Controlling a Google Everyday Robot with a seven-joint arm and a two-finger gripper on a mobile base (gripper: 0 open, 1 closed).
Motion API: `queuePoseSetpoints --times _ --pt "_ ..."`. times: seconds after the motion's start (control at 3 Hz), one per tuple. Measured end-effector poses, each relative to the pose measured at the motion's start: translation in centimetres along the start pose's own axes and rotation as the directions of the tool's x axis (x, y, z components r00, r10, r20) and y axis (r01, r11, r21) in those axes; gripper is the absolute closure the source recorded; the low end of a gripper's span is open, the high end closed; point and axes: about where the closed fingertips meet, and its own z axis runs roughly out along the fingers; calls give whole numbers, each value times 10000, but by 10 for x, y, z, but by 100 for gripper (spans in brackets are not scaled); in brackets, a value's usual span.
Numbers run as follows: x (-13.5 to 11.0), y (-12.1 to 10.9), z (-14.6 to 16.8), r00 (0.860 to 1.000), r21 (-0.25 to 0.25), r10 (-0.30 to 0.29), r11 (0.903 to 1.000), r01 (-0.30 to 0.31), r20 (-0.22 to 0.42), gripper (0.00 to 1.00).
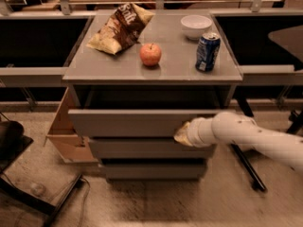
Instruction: Close top drawer
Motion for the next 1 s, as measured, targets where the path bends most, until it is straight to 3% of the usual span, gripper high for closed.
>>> queuePoseSetpoints --times 0.33,1.0 --pt "0 1 0 10000 -2 -1 10000 1 -1 82" --pt "0 1 0 10000 -4 -2 10000 2 -1 36"
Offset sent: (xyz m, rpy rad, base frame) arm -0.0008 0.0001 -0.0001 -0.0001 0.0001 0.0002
